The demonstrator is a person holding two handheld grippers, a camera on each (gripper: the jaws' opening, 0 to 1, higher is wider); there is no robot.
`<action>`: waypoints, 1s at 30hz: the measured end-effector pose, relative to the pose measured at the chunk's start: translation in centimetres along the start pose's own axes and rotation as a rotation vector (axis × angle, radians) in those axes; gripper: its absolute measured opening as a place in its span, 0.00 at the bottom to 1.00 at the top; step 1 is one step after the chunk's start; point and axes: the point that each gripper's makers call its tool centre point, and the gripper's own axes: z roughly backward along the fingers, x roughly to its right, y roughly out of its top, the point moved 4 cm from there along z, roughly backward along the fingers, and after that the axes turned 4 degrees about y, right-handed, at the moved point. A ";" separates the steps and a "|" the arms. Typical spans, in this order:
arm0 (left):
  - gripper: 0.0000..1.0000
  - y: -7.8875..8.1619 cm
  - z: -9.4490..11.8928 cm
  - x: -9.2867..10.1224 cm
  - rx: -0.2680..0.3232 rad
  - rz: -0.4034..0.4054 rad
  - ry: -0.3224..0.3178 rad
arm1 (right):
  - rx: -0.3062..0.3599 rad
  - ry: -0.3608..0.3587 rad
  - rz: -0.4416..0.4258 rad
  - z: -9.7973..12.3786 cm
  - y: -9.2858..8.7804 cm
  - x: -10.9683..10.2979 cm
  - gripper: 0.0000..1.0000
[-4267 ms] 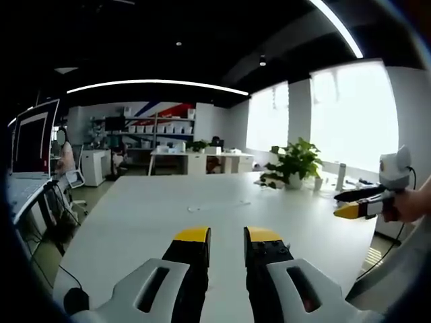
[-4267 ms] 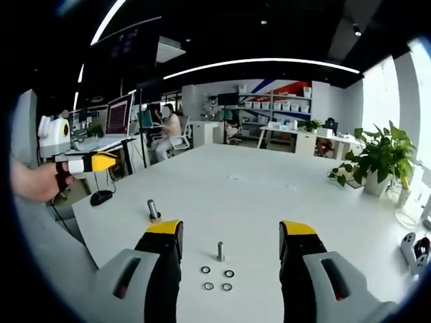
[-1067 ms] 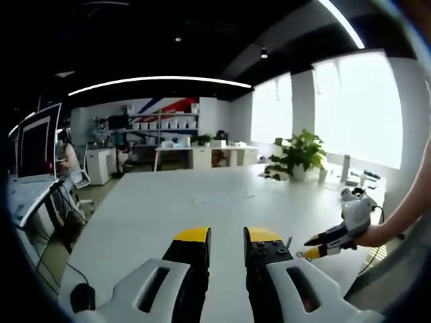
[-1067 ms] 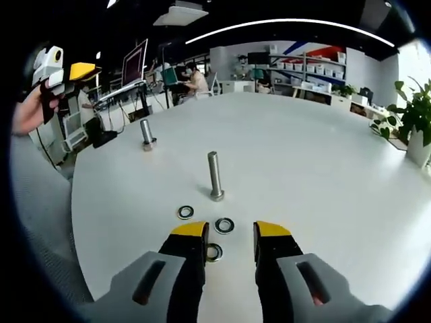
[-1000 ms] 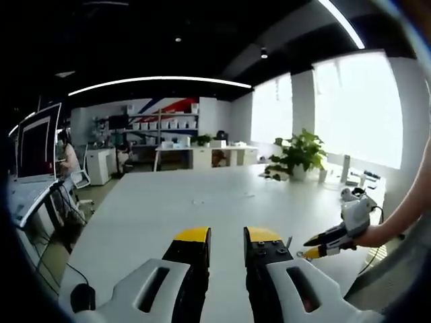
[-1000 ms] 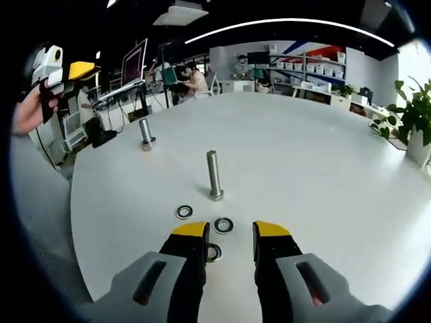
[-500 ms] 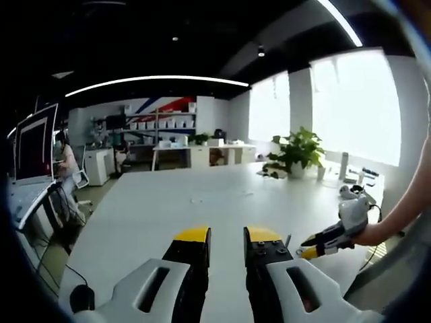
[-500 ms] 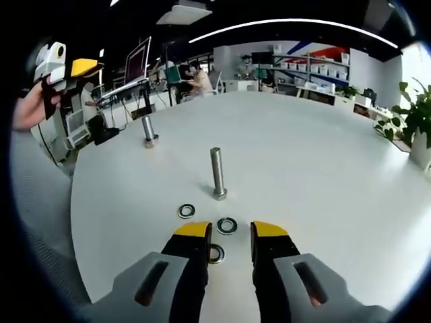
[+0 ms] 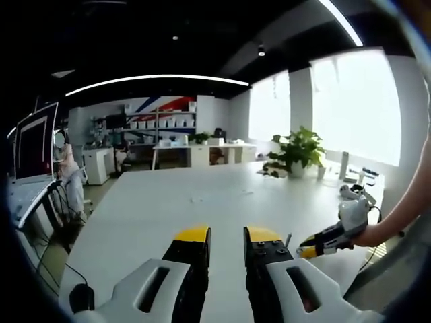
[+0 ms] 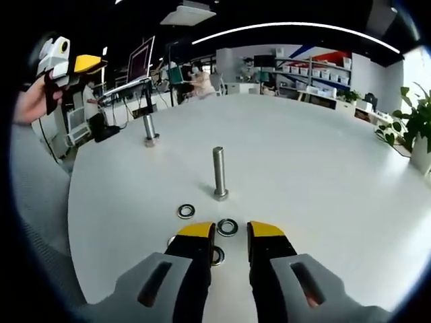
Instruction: Place the washer onto the threaded stud by aligning its center hole with the stud, sliding it down to the base, and recovering from edge contact or off-axis alignment until the washer reaches the visible bottom stop.
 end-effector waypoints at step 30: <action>0.16 -0.2 0.0 0.0 -0.014 -0.007 0.000 | 0.020 0.008 0.005 -0.2 0.1 -0.3 0.15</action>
